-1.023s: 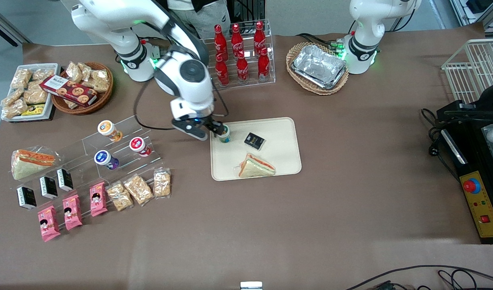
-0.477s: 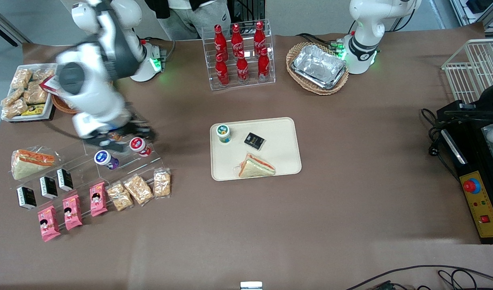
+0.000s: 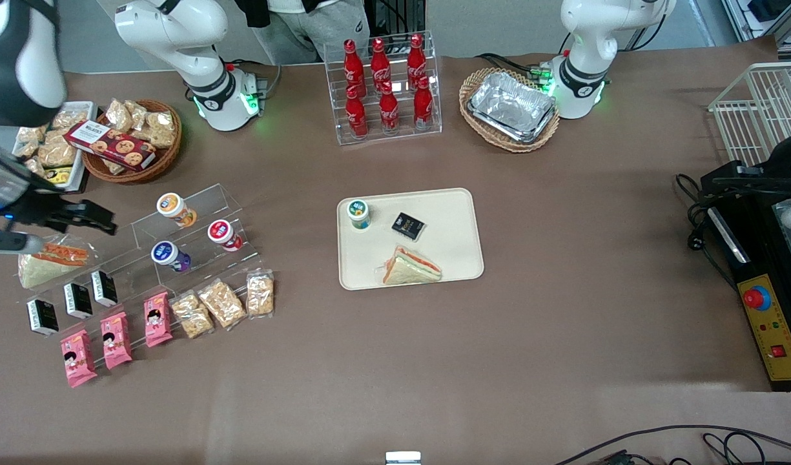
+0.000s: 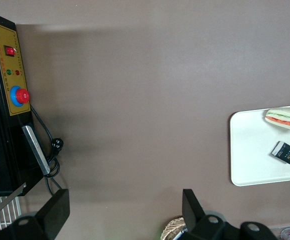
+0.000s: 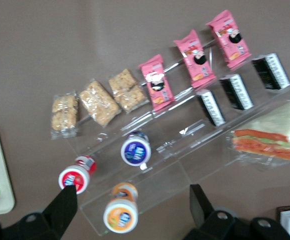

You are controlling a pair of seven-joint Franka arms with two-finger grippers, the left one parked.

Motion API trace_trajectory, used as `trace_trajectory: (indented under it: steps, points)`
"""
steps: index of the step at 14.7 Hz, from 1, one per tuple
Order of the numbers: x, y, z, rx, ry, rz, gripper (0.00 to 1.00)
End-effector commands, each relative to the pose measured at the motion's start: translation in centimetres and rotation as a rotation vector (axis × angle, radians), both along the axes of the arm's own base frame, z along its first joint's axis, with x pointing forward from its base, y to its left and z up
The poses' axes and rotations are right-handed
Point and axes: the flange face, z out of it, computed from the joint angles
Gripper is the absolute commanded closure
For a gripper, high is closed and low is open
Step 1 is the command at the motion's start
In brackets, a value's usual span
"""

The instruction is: Place green gum on tray

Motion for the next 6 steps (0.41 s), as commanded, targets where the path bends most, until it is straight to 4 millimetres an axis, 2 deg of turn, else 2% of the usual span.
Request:
trace_trajectory:
  steps: [1,3,6]
  points:
    - [1.6,-3.5,1.8,-0.001,0.019,0.068,0.0]
    - [2.4,-4.1,2.3,-0.005,0.023,0.074,0.0]
    - [2.1,-5.0,2.5,0.007,0.025,0.053,0.0]
